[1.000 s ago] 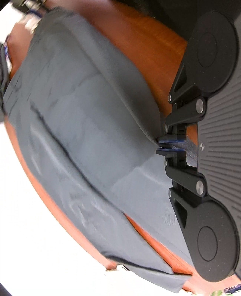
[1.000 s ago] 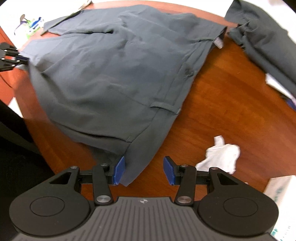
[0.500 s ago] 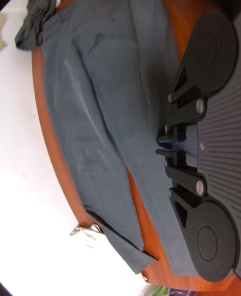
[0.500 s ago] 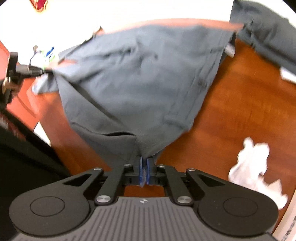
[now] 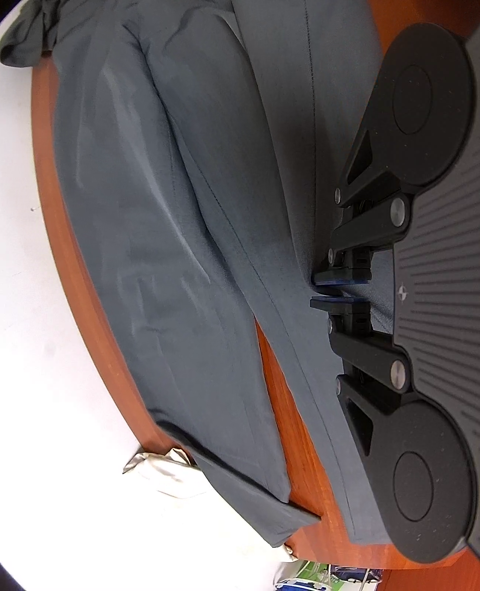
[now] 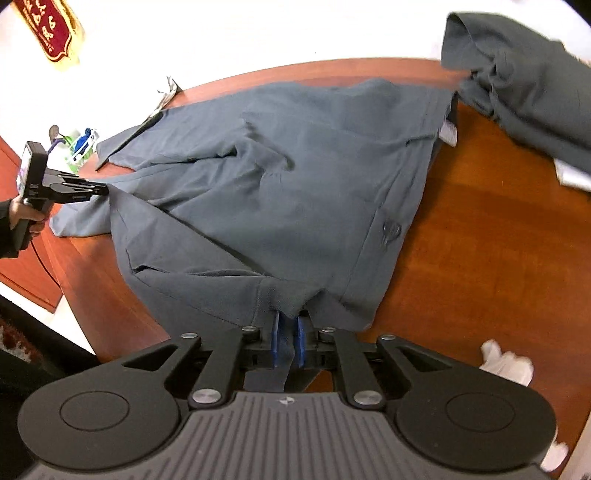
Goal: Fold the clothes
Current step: 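Grasp the waistband with the right tool while the left tool holds the leg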
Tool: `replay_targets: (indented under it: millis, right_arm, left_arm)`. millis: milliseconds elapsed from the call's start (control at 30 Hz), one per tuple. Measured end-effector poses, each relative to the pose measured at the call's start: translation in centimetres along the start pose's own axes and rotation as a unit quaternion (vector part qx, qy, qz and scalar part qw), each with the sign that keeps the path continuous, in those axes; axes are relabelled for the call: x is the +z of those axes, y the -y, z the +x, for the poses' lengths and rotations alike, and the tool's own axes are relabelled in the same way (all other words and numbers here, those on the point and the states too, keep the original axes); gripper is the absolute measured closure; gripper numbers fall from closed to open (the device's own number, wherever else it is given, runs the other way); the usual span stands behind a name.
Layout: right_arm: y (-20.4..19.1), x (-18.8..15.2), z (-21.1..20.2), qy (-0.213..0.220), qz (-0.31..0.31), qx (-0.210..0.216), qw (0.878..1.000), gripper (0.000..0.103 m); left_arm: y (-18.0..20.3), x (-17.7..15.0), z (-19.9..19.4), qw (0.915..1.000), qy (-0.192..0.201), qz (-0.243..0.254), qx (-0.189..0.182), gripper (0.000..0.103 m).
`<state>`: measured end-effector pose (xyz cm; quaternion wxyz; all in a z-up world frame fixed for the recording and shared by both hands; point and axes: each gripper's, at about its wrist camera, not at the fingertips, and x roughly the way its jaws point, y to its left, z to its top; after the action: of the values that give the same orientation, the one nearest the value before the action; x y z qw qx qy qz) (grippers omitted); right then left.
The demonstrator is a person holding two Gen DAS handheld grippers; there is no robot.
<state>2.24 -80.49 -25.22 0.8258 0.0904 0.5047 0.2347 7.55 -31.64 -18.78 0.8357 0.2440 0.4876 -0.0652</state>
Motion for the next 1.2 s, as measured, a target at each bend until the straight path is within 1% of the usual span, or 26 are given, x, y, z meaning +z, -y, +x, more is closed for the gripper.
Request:
replay_targets:
  millis: [33, 67, 100, 133, 167, 233, 300, 333, 367, 500, 533, 600, 633, 667, 733, 833, 900, 933, 967, 1067, 1100, 1133, 1167, 1200]
  right_arm:
    - [-0.4, -0.4, -0.1, -0.002, -0.009, -0.012, 1.000, 0.082]
    - [-0.9, -0.7, -0.2, -0.004, -0.017, -0.023, 1.000, 0.075]
    - [-1.3, -1.1, -0.3, -0.005, -0.026, -0.035, 0.999, 0.070]
    - [-1.8, -1.4, -0.5, -0.006, -0.039, -0.050, 0.998, 0.062]
    - [-2.3, -1.7, -0.8, -0.005, -0.054, -0.065, 0.996, 0.058]
    - [-3.1, -2.4, -1.5, -0.009, -0.078, -0.077, 0.994, 0.055]
    - [-3.6, -2.9, -1.5, -0.021, -0.088, -0.063, 0.994, 0.048]
    - [-3.7, -3.1, -1.3, -0.029, -0.089, -0.054, 0.994, 0.041]
    - [-3.7, -3.3, -1.1, -0.036, -0.091, -0.044, 0.994, 0.040]
    - [-4.1, -3.9, -0.5, -0.041, -0.091, -0.014, 0.995, 0.040]
    - [-4.6, -4.2, -0.4, -0.041, -0.103, -0.004, 0.994, 0.042]
    - [-5.5, -4.5, -0.6, -0.038, -0.123, 0.009, 0.992, 0.052]
    - [-6.0, -4.5, -0.9, -0.035, -0.131, 0.018, 0.991, 0.066]
    - [-6.2, -4.5, -1.2, -0.028, -0.133, 0.017, 0.991, 0.081]
    - [-6.5, -4.4, -1.9, -0.014, -0.138, 0.014, 0.990, 0.093]
    - [-6.3, -4.2, -1.6, -0.019, -0.140, -0.006, 0.990, 0.090]
    - [-6.0, -4.2, -0.9, -0.029, -0.139, -0.013, 0.990, 0.085]
    - [-5.8, -4.3, -0.5, -0.035, -0.135, -0.012, 0.990, 0.078]
    - [-5.5, -4.3, 0.0, -0.042, -0.130, -0.012, 0.991, 0.074]
    - [-5.3, -4.5, 0.7, -0.043, -0.134, -0.005, 0.990, 0.074]
    - [-5.3, -4.5, 0.7, -0.041, -0.134, -0.001, 0.990, 0.075]
    - [-5.2, -4.4, 0.3, -0.036, -0.130, 0.008, 0.991, 0.088]
    - [-5.2, -4.3, 0.0, -0.030, -0.126, 0.018, 0.991, 0.095]
    - [-5.1, -4.1, -0.7, -0.023, -0.122, 0.027, 0.992, 0.098]
  left_arm:
    - [0.1, 0.0, 0.2, 1.0000, -0.002, 0.003, 0.000, 0.097]
    - [0.1, 0.0, 0.2, 1.0000, -0.003, 0.006, 0.000, 0.097]
    - [0.3, -0.1, 0.3, 0.9999, -0.004, 0.011, 0.001, 0.097]
    - [0.4, -0.1, 0.5, 0.9998, -0.005, 0.017, 0.002, 0.097]
    - [0.4, -0.2, 0.6, 0.9998, -0.006, 0.019, 0.002, 0.097]
    - [0.4, -0.2, 0.7, 0.9997, -0.007, 0.023, 0.002, 0.097]
    - [0.4, -0.2, 1.0, 0.9996, -0.009, 0.027, 0.001, 0.097]
    - [0.4, -0.2, 1.0, 0.9996, -0.010, 0.028, 0.001, 0.097]
    - [0.4, -0.3, 1.1, 0.9995, -0.010, 0.030, 0.000, 0.097]
    - [0.4, -0.4, 1.2, 0.9993, -0.010, 0.037, 0.001, 0.097]
    - [0.5, -0.4, 1.2, 0.9991, -0.009, 0.040, 0.002, 0.097]
    - [0.6, -0.5, 1.2, 0.9990, -0.009, 0.044, 0.003, 0.097]
    - [0.6, -0.5, 1.2, 0.9990, -0.008, 0.044, 0.003, 0.097]
    - [0.5, -0.6, 1.1, 0.9990, -0.008, 0.044, 0.003, 0.097]
    - [0.4, -0.7, 1.1, 0.9990, -0.009, 0.044, 0.005, 0.097]
    - [0.3, -0.9, 1.1, 0.9990, -0.009, 0.043, 0.005, 0.097]
    - [0.3, -1.1, 1.1, 0.9990, -0.010, 0.044, 0.006, 0.097]
    - [0.3, -1.2, 1.1, 0.9990, -0.010, 0.043, 0.007, 0.097]
    - [0.2, -1.2, 1.0, 0.9990, -0.010, 0.043, 0.007, 0.097]
    - [0.3, -1.4, 1.1, 0.9990, -0.012, 0.043, 0.011, 0.097]
    - [0.2, -1.5, 1.1, 0.9989, -0.013, 0.042, 0.012, 0.097]
    - [0.2, -1.5, 1.1, 0.9989, -0.013, 0.042, 0.013, 0.097]
    - [0.2, -1.6, 1.1, 0.9989, -0.014, 0.042, 0.014, 0.097]
    - [0.1, -1.7, 1.1, 0.9990, -0.015, 0.040, 0.015, 0.097]
